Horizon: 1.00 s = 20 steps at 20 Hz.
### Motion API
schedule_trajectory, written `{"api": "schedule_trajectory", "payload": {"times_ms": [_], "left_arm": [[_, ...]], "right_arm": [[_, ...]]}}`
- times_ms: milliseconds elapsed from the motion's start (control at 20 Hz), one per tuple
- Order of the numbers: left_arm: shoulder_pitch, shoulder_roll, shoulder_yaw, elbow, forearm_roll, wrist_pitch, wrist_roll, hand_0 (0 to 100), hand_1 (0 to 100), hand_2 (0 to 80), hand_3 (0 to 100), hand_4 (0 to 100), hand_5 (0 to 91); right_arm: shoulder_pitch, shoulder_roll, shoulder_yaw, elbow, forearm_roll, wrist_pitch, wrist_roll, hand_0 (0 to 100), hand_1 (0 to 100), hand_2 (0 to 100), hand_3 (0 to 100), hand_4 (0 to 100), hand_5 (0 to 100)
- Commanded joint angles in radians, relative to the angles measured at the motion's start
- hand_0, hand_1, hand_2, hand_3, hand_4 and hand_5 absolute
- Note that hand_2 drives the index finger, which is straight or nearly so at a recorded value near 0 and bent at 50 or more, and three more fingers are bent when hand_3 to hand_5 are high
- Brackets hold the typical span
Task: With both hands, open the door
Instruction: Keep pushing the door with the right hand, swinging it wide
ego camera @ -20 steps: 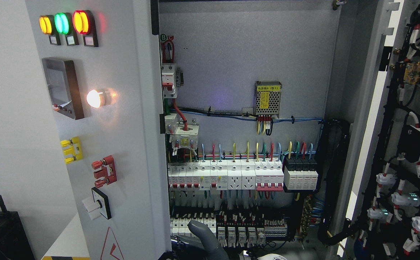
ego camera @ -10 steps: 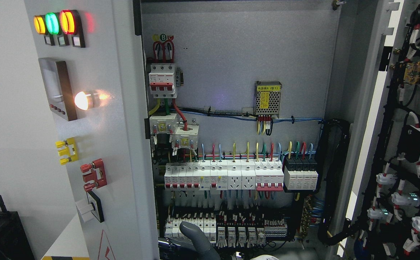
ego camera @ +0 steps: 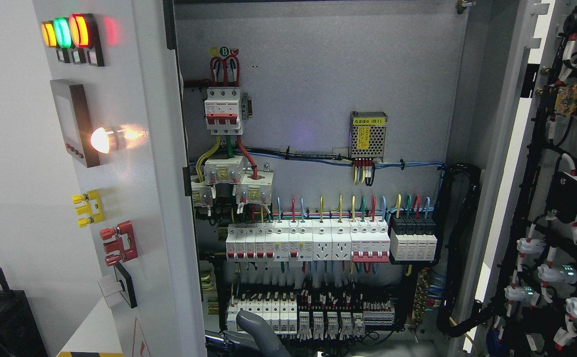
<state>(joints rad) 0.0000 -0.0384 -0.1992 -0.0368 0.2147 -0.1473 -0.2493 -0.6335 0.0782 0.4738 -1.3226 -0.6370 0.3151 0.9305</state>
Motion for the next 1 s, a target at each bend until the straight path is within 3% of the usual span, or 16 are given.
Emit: {"api": "schedule_trajectory", "payload": {"times_ms": [0,952], "left_arm": [[-0.031,0.000,0.000,0.000,0.000,0.000,0.001,0,0,0.0,0,4,0.0],[-0.031,0.000,0.001,0.000,0.000,0.000,0.001,0,0,0.0,0,4,0.0]], "right_arm": [[0.012,0.015,0.003,-0.018,0.022,-0.001,-0.007,0,0,0,0,0,0],[0.044,0.051,0.026,-0.069,0.063,0.004,-0.030,0,0,0,0,0,0]]}}
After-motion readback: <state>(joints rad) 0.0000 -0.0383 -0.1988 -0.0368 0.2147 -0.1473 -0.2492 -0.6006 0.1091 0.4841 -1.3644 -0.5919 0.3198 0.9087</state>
